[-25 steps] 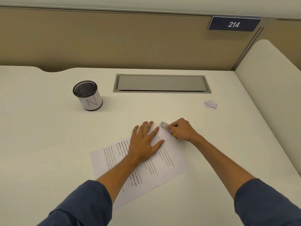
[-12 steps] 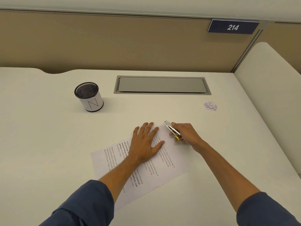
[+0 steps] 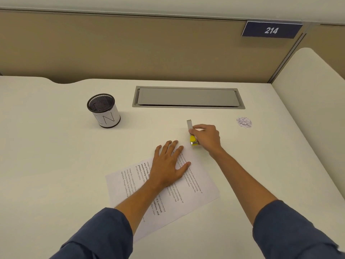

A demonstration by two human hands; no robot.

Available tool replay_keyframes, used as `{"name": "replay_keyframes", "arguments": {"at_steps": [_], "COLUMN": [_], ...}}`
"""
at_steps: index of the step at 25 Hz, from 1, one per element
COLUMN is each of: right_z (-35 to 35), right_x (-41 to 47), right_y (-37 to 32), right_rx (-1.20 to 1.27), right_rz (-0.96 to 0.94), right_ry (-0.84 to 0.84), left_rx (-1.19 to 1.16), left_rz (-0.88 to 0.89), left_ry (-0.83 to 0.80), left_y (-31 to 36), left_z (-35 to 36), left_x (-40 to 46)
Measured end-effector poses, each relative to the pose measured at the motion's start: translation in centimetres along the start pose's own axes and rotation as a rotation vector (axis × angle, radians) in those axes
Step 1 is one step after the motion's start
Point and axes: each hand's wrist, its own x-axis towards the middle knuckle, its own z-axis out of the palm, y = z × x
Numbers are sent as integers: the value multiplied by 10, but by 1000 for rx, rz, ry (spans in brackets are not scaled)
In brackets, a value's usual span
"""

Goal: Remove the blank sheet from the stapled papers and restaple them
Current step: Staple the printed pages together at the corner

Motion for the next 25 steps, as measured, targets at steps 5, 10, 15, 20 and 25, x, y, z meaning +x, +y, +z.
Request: {"name": "replay_keyframes", "arguments": {"at_steps": [5,10,15,20,25], "right_z": [34,57,67,51,9], "right_x": [16,29,33,31,17], "right_y": [-33,-44,-42,-39,-9], "right_rx": [-352,-583,-677,-618,-479], "right_rz": [-152,-250,-312,-355,-413], "right_ry": [110,105,103,139,67], "left_rx": [-21,-22,-22,-34,-15], "left_rz": [-3,-11,-17,-9,-5], "left_ry": [-9,-14,-19,-8,5], "left_y": [0,-2,-3,-2,-2], "left_z": [1,4,5,2,2], "left_x": [1,2,2,1,1]}}
